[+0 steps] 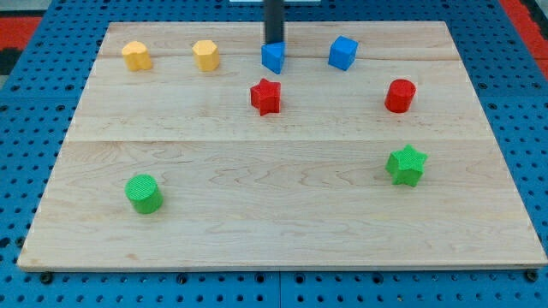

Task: Move your arm towards the bottom right

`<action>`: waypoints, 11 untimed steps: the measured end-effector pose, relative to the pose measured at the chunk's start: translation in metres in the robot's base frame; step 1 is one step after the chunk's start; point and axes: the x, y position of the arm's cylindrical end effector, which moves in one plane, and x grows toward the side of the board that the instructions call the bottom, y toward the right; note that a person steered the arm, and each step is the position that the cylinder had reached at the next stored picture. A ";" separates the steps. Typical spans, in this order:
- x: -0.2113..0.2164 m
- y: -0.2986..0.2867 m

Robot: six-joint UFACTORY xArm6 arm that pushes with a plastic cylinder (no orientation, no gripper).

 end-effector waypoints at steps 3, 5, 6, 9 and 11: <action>-0.043 0.089; 0.038 0.279; 0.147 0.301; 0.343 0.279; 0.379 0.229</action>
